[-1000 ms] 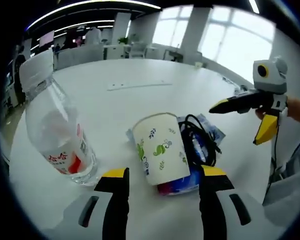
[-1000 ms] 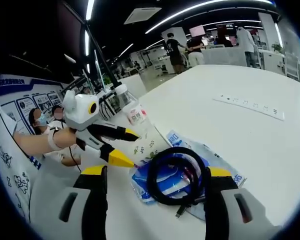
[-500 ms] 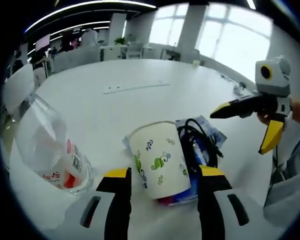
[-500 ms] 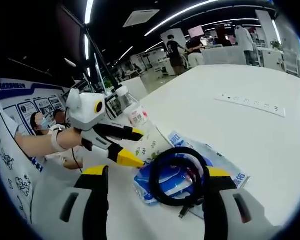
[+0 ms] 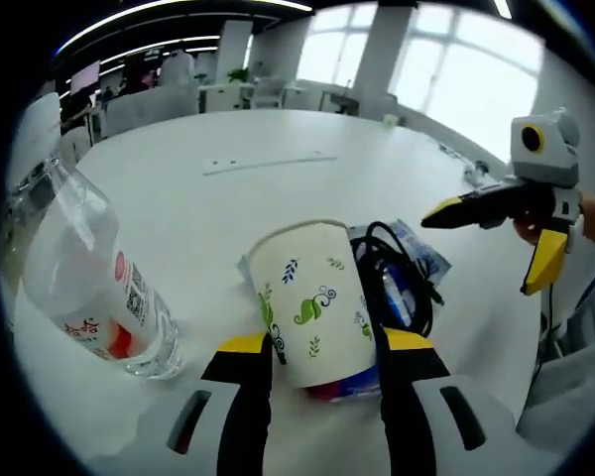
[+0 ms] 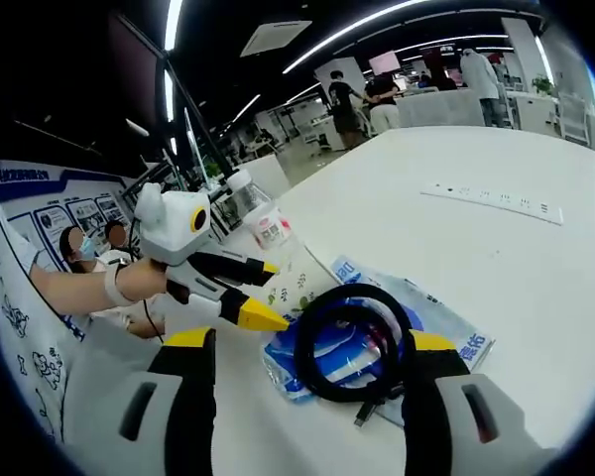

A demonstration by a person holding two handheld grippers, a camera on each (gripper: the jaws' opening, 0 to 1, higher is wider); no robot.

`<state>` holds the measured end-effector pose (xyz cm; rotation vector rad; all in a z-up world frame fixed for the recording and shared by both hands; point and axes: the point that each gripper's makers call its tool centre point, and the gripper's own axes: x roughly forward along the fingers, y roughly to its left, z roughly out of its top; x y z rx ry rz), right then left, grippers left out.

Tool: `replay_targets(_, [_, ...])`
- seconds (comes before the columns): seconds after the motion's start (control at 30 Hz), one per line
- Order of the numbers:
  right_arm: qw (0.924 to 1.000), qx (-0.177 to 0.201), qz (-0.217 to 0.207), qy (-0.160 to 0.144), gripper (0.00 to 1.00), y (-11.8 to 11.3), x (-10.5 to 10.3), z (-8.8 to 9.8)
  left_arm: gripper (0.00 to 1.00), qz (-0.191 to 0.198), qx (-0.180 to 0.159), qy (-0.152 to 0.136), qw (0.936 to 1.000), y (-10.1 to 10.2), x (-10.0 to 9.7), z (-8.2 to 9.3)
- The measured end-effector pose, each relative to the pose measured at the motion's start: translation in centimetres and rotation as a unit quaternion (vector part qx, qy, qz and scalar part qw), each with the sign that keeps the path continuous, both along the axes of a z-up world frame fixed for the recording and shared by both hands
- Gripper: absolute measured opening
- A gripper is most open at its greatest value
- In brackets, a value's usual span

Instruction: Arrange the tabletop items into an orderly group along one side of the table until the central work area is clear of visible clutter.

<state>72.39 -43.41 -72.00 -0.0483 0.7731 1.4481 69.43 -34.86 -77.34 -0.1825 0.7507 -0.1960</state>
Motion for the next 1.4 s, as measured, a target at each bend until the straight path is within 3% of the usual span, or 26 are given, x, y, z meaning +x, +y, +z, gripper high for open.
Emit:
replay_targets(0.33, [1.0,-0.003,0.005,-0.001,0.75,0.4,-0.1,-0.1,0.37,0.014,-0.017,-0.006,0.9997,0.0,-0.1,0.0])
replay_targets(0.83, [0.9999,-0.006,0.008,0.0,0.75,1.0,-0.6,-0.5,0.35,0.014,-0.014,-0.036,0.9992,-0.1,-1.2,0.7])
replay_targets(1.0, [0.9999,-0.014,0.008,0.0,0.75,1.0,-0.6,-0.9,0.35,0.025,-0.023,-0.039,0.9986,0.6,-1.5,0.2])
replay_targets(1.4, [0.9998,0.003,0.004,0.019,0.7,1.9,-0.5,0.1,0.34,0.015,-0.022,-0.1,0.9946,1.3,-2.9,0.6])
